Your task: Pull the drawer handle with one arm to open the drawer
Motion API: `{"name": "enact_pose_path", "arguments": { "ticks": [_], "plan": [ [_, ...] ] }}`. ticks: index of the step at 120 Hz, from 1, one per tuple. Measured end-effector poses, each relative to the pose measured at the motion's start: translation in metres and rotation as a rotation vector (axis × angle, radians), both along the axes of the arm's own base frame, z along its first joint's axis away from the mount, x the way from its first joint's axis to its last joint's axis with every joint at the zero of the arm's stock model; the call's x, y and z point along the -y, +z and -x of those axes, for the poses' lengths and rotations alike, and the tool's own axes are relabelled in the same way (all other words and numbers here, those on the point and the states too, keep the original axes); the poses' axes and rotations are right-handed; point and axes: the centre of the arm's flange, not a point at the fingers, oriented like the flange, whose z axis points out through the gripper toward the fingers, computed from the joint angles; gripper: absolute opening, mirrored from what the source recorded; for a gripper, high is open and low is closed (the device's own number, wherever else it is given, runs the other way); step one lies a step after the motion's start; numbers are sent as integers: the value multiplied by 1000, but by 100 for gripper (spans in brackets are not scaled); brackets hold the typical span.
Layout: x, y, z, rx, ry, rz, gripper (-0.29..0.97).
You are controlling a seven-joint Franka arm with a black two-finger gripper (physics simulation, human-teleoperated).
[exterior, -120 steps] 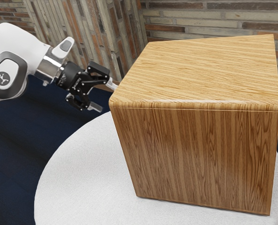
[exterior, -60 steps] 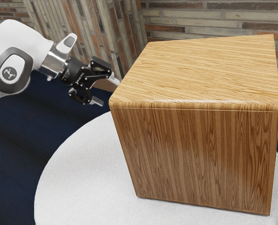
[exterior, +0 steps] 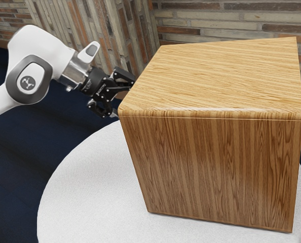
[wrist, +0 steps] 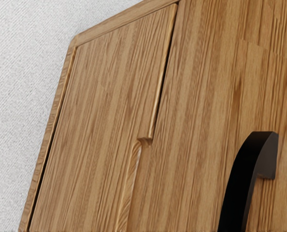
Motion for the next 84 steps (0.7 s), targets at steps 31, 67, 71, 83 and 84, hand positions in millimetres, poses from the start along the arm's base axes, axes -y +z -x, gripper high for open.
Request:
{"name": "enact_pose_path", "arguments": {
  "ticks": [31, 67, 71, 83, 84],
  "plan": [
    [11, -16, -7, -29, -13, -11, 66],
    [4, -29, -9, -55, -1, -18, 66],
    [3, -29, -9, -57, 1, -19, 66],
    [-3, -33, -7, -69, 8, -23, 66],
    [-4, -33, -7, -71, 10, -24, 66]
  ]
}}
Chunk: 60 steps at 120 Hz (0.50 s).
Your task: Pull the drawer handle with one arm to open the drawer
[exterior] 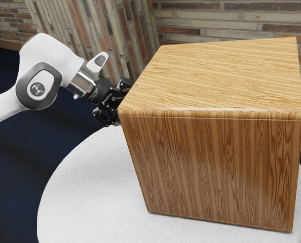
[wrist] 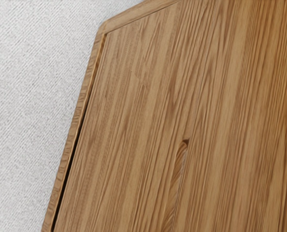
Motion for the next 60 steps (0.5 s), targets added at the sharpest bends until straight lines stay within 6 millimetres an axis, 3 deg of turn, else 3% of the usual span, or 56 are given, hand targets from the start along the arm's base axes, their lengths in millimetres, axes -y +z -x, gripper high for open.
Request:
{"name": "enact_pose_path", "arguments": {
  "ticks": [36, 60],
  "plan": [
    [-24, 1, 20, -53, 40, -33, 64],
    [-45, 25, 45, -54, 65, -57, 65]
  ]
}}
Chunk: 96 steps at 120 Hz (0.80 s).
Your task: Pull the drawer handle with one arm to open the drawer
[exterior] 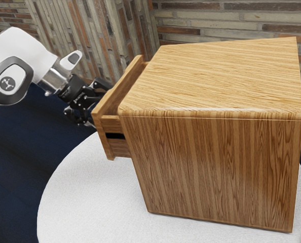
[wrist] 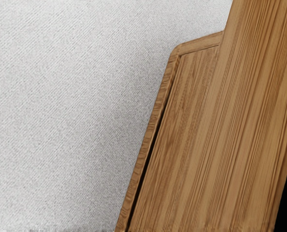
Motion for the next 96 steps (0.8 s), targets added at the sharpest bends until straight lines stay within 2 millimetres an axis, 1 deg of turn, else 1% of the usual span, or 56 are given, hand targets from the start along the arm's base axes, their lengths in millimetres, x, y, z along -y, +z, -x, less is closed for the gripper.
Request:
{"name": "enact_pose_path", "arguments": {
  "ticks": [2, 6, 10, 17, 20, 23, 27, 29, 31, 37, 40, 42, 44, 46, 49, 52, 57, 63, 69, 76, 96],
  "plan": [
    [-2, 3, 3, -1, 2, -4, 65],
    [-4, 16, 13, 4, 4, -21, 65],
    [-3, 35, 22, 19, 6, -43, 65],
    [5, 98, 43, 99, 17, -91, 65],
    [16, 142, 58, 154, 27, -130, 65],
    [30, 185, 78, 204, 39, -177, 65],
    [47, 228, 106, 234, 50, -233, 65],
    [54, 241, 119, 231, 48, -257, 65],
    [63, 250, 129, 220, 40, -278, 65],
    [99, 266, 160, 167, -22, -337, 65],
    [113, 268, 171, 129, -52, -364, 65],
    [118, 265, 176, 96, -61, -383, 66],
    [115, 259, 180, 47, -40, -405, 66],
    [106, 252, 183, -6, -7, -423, 66],
    [90, 237, 185, -88, 41, -445, 66],
    [79, 219, 184, -159, 52, -455, 66],
    [78, 198, 183, -234, 22, -459, 66],
    [90, 186, 182, -278, -46, -466, 66],
    [98, 177, 179, -307, -105, -472, 66],
    [102, 171, 177, -328, -160, -474, 66],
    [106, 166, 178, -334, -296, -471, 66]
  ]
}}
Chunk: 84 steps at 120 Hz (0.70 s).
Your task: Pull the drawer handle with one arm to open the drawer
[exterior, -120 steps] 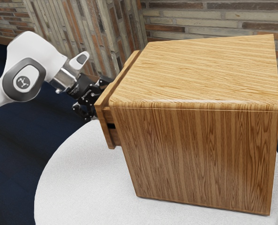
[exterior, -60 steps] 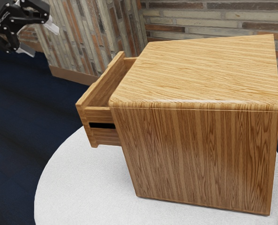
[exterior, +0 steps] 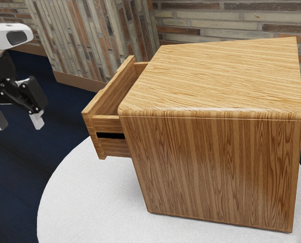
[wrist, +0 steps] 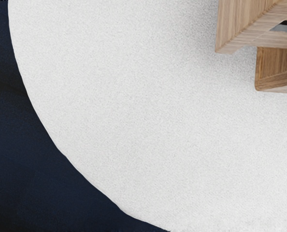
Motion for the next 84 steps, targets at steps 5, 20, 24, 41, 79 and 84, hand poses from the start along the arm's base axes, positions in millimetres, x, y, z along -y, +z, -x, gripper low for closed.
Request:
{"name": "enact_pose_path", "arguments": {
  "ticks": [5, 20, 24, 41, 79, 84],
  "plan": [
    [1, 1, 2, -1, -25, 0, 66],
    [52, 26, 30, 31, -68, -133, 66],
    [61, 27, 32, 28, -85, -151, 66],
    [70, 24, 33, 6, -142, -167, 66],
    [49, 30, 41, -1, -192, -148, 66],
    [39, 37, 52, 19, -181, -138, 66]
  ]
}}
